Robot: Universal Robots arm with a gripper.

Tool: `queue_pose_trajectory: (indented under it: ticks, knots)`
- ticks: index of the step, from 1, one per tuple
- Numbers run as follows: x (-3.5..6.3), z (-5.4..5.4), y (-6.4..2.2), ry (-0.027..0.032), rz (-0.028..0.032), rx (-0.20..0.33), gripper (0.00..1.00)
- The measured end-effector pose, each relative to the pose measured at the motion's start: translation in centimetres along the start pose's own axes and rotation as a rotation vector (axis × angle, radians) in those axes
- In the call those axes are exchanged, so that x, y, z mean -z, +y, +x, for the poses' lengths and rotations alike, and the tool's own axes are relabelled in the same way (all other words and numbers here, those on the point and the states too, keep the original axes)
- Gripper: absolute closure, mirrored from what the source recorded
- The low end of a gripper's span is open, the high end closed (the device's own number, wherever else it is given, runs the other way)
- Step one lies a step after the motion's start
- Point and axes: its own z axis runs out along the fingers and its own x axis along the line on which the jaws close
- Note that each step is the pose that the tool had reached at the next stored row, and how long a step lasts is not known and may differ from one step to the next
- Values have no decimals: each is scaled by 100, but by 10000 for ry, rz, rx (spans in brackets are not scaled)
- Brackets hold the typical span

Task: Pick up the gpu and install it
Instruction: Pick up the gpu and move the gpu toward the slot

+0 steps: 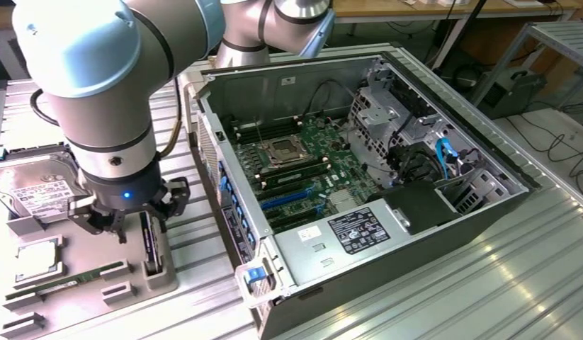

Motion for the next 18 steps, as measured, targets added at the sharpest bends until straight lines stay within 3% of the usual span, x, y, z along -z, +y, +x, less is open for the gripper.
queue_pose_trajectory:
  ticks: [3, 4, 5, 11, 12, 14, 16, 18]
  knots:
    - [-1, -5, -1, 1, 1, -1, 48]
    - [-1, -8, -1, 1, 1, -1, 48]
    - [-2, -13, -1, 0, 0, 1, 55]
    - [-3, -22, -2, 1, 4, -1, 56]
    - [-3, -23, -1, 1, 4, -2, 63]
    - [-3, -23, -2, 1, 5, -1, 63]
    - [-3, -23, -1, 1, 4, -2, 73]
    - [-3, -24, -1, 1, 4, -1, 73]
